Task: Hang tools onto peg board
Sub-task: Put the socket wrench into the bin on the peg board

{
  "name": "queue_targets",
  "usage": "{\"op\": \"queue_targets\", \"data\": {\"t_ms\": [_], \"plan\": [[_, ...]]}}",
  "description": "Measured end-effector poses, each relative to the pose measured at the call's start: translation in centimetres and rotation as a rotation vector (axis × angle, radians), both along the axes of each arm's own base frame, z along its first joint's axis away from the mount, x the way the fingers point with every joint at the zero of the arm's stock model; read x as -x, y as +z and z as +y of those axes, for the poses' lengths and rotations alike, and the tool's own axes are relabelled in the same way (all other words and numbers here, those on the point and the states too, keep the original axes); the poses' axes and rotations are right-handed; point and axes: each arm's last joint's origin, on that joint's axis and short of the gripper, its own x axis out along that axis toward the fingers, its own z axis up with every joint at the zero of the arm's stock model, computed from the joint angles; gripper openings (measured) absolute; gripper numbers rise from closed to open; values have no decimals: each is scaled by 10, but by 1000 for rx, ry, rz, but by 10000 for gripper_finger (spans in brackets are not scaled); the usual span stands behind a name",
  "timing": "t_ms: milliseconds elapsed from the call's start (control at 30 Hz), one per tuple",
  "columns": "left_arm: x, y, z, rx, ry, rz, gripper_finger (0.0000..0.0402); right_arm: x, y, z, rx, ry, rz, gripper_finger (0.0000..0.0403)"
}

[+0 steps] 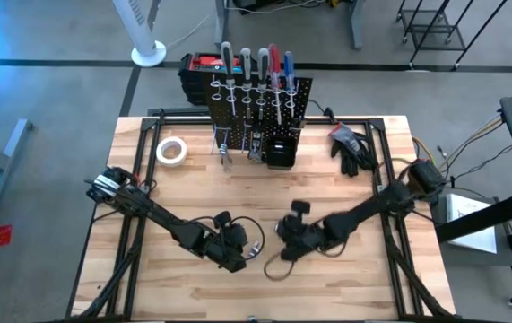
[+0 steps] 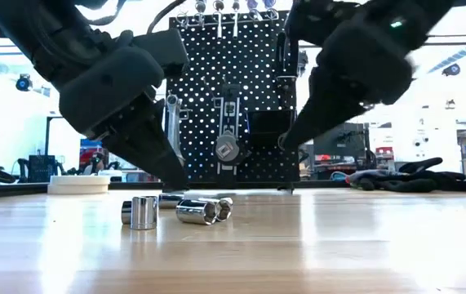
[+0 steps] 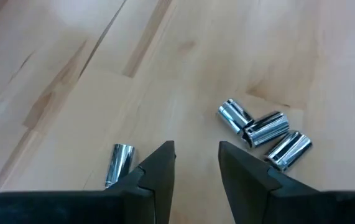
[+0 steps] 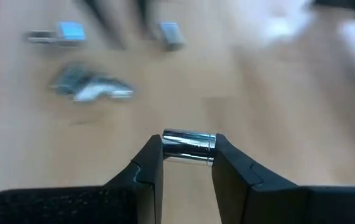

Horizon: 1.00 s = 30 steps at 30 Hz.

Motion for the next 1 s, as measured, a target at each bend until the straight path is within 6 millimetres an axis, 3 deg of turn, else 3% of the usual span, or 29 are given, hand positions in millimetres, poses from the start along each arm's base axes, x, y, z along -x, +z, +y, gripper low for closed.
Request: {"op": "queue_targets", "data": {"t_ms": [100, 300, 467, 533, 800, 1000], "plan": [[0, 2, 0, 1, -2, -4, 114, -3, 24, -29, 29, -40, -53, 80], [1, 2, -2, 16, -15, -6, 114, -8, 53, -87, 112, -144, -115, 80], [1, 2, -3, 19, -18, -7, 114, -11, 60, -124, 163, -239, -127, 80], [1, 2, -3, 20, -19, -7, 114, -12, 64, -132, 151, -276, -152, 98], [4, 1, -9, 42, -56, 13, 114, -11, 64, -130, 115, -311, -180, 255], [11, 0, -12, 24, -91, 66, 114, -11, 65, -102, 46, -253, -212, 298]]}}
